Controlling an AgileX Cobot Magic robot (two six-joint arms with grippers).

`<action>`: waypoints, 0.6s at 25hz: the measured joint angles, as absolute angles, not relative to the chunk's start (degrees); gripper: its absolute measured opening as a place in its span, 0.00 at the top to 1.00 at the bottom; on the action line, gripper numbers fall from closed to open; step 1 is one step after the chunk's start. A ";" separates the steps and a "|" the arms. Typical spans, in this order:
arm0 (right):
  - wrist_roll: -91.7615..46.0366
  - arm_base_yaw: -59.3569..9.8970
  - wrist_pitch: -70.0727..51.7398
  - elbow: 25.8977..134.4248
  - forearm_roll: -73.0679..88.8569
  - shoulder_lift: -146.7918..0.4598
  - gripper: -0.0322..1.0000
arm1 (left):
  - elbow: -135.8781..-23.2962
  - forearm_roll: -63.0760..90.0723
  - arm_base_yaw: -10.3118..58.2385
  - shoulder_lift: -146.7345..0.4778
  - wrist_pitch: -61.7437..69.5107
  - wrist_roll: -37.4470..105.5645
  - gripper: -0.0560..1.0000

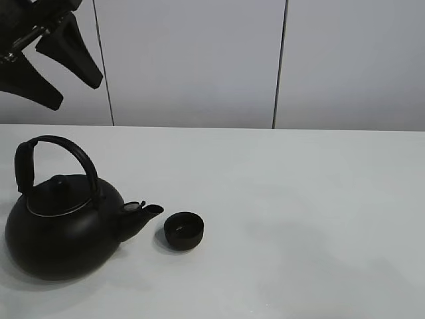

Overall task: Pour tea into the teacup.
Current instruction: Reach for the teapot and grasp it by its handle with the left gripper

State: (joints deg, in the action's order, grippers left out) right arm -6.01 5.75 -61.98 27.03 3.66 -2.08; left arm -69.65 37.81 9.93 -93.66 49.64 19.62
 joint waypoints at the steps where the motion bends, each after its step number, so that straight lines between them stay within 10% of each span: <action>1: -6.01 5.75 -61.98 27.03 3.66 -2.08 0.51 | -69.65 37.81 9.93 -93.66 49.14 19.62 0.50; 15: -6.01 5.75 -61.98 27.03 3.66 -2.08 0.51 | -69.65 38.04 9.93 -93.66 38.85 27.27 0.50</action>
State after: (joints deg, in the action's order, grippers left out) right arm -6.01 5.75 -61.98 27.03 3.66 -2.08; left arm -69.65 38.04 9.93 -93.66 38.85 27.27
